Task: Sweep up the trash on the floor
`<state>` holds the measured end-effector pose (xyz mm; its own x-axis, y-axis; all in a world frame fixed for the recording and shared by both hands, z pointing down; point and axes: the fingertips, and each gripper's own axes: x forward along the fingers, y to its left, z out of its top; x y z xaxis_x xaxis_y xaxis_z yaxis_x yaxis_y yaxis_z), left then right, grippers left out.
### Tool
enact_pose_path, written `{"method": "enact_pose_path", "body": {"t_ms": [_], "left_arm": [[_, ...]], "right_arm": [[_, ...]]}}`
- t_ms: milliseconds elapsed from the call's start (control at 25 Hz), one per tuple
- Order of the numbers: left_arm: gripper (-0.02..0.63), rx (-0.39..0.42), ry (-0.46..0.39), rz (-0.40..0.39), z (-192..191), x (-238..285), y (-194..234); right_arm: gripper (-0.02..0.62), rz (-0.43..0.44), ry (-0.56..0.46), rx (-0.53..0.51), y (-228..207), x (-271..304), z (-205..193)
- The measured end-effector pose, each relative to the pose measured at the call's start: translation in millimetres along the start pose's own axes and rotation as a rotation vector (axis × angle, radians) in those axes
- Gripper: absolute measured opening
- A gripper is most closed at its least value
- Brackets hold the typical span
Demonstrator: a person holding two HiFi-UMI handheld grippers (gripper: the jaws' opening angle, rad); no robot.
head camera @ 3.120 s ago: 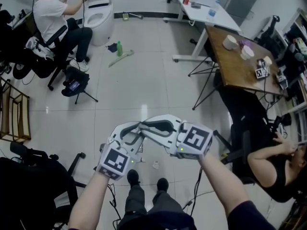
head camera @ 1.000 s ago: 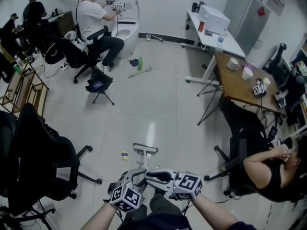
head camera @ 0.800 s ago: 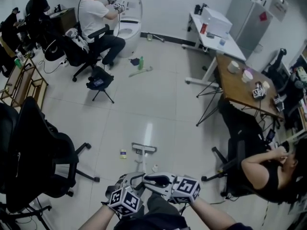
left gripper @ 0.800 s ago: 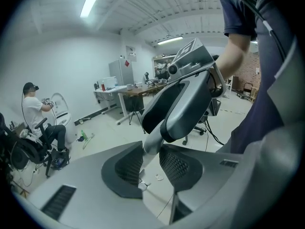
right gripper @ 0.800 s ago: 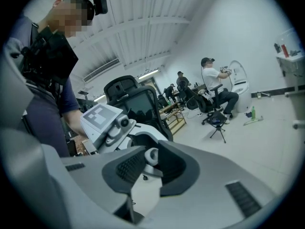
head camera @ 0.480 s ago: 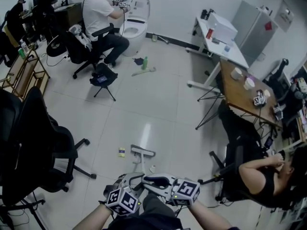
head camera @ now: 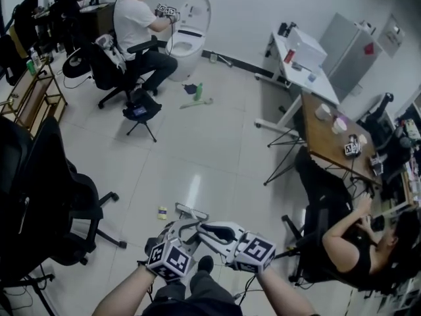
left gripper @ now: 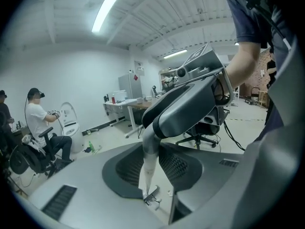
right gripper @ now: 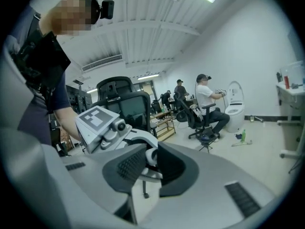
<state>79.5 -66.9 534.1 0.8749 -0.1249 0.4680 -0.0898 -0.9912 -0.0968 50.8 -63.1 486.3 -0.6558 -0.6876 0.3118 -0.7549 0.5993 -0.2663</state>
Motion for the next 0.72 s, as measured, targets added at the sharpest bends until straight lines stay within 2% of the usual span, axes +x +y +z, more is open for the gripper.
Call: {"method": "enact_pose_path", "body": {"t_ms": [200,440,600,720], "left_arm": [[0.098,0.046,-0.037,-0.004,25,16,28],[0.1,0.104,-0.098,-0.045,74,21,46],[0.101,0.119,-0.155,-0.063,113,3,45],[0.101,0.122,-0.199,-0.063,139,-18,36]], "right_arm": [[0.08,-0.07,-0.029,-0.061,-30,0,27],[0.064,-0.176,-0.115,-0.126,-51,-18,74],[0.063,-0.18,-0.172,-0.186,-38,-36,111],[0.063,-0.184,-0.17,-0.237,-18,-51,131]]}}
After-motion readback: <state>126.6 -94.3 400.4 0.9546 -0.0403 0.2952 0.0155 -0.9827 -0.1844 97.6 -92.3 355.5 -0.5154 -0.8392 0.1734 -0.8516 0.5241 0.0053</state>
